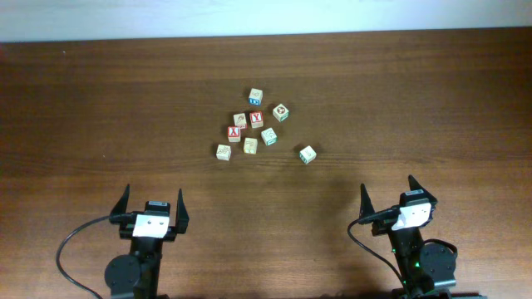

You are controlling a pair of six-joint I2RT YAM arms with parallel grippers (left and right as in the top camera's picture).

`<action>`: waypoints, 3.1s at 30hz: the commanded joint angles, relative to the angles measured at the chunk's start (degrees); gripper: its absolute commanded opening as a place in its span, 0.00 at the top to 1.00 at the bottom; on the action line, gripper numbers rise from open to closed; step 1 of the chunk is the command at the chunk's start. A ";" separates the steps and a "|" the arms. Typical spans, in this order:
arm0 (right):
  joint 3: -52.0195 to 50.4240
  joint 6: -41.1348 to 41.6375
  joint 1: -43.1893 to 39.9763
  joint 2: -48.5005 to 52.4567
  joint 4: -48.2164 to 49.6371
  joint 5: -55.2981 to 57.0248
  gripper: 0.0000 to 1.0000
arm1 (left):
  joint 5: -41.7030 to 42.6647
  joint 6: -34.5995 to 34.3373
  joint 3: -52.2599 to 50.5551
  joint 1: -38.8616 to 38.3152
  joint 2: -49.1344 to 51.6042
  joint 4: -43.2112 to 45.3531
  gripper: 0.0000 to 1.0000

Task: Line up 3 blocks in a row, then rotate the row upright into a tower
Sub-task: 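Raise both arms from rest and move them toward the block cluster, then grasp the red-bordered A block with the right gripper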

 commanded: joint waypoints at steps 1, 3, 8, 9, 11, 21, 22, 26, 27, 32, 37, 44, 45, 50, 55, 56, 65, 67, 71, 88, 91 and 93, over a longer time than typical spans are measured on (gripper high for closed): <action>-0.48 0.04 -0.31 -0.42 -0.13 0.52 0.01 | -0.63 0.85 -0.35 -0.26 -0.37 -0.07 0.01; -0.48 0.04 -0.31 -0.42 -0.13 0.52 0.01 | -0.63 0.85 -0.35 -0.26 -0.37 -0.07 0.01; -0.48 0.04 -0.31 -0.42 -0.13 0.52 0.01 | -0.63 0.85 -0.35 -0.26 -0.37 -0.07 0.01; -0.48 0.04 -0.31 -0.42 -0.13 0.52 0.01 | -0.63 0.85 -0.35 -0.26 -0.37 -0.07 0.01; -0.48 0.04 -0.31 -0.42 -0.13 0.55 0.01 | -0.63 0.85 -0.35 -0.26 -0.37 -0.07 0.01; -0.48 0.04 -0.31 -0.42 -0.13 0.74 0.01 | -0.63 0.85 -0.35 -0.26 -0.37 -0.07 0.01; -0.48 0.04 -0.31 -0.42 -0.13 0.74 0.01 | -0.63 0.85 -0.35 -0.26 -0.37 -0.07 0.01; -0.48 0.04 -0.31 -0.42 0.04 0.72 0.01 | -0.63 0.87 -0.35 -0.22 -0.37 -0.07 0.01; -0.48 0.04 -0.31 -0.42 0.04 0.76 0.01 | -0.63 0.87 -0.35 -0.22 -0.37 -0.07 0.01; -0.48 0.04 -0.31 -0.42 0.09 0.74 0.01 | 0.35 0.85 -0.31 -0.22 -0.37 0.66 0.01; -0.48 0.07 -0.31 -0.42 0.68 1.57 0.01 | 1.36 0.83 -0.31 -0.22 -0.37 2.10 0.01; 2.10 0.04 -0.31 -0.42 0.70 0.52 0.02 | 6.32 0.63 0.63 -0.22 -0.22 4.96 0.01; 2.82 0.04 -0.31 -0.42 0.66 0.52 0.01 | 6.40 0.66 0.90 -0.22 -0.07 5.01 0.01; 7.13 0.07 -0.31 -0.37 -0.24 0.22 0.02 | 8.70 -1.36 4.52 -0.22 0.31 4.72 0.01; 11.23 0.07 -0.31 -0.15 -0.28 -3.43 0.01 | 10.58 -2.19 13.29 -0.22 11.37 4.72 0.01; 12.22 0.09 -0.31 -0.13 -1.16 -4.90 0.02 | 12.09 -2.19 15.28 -0.22 14.29 4.70 0.01; 31.10 0.57 -0.31 21.64 -8.87 -17.14 0.01 | 16.57 -2.16 52.83 -0.22 49.77 -20.98 0.01; 38.38 0.52 -0.31 32.06 -11.06 -21.99 0.01 | 16.59 -2.16 60.59 -0.22 55.95 -26.27 0.01; 55.28 0.50 -0.24 52.68 -24.57 -26.82 0.02 | 16.59 -2.16 73.11 -0.22 65.13 -34.64 0.01; 79.56 30.12 7.76 102.14 -39.39 -17.18 0.18 | 15.76 -0.42 95.41 -0.22 94.84 -53.86 0.01; 79.52 49.22 14.53 105.74 -39.80 -2.19 0.18 | 15.76 -0.42 95.41 -0.22 94.84 -53.86 0.01; 79.52 55.84 17.86 108.52 -39.76 1.51 0.20 | 15.76 -0.42 95.41 -0.22 94.84 -53.86 0.01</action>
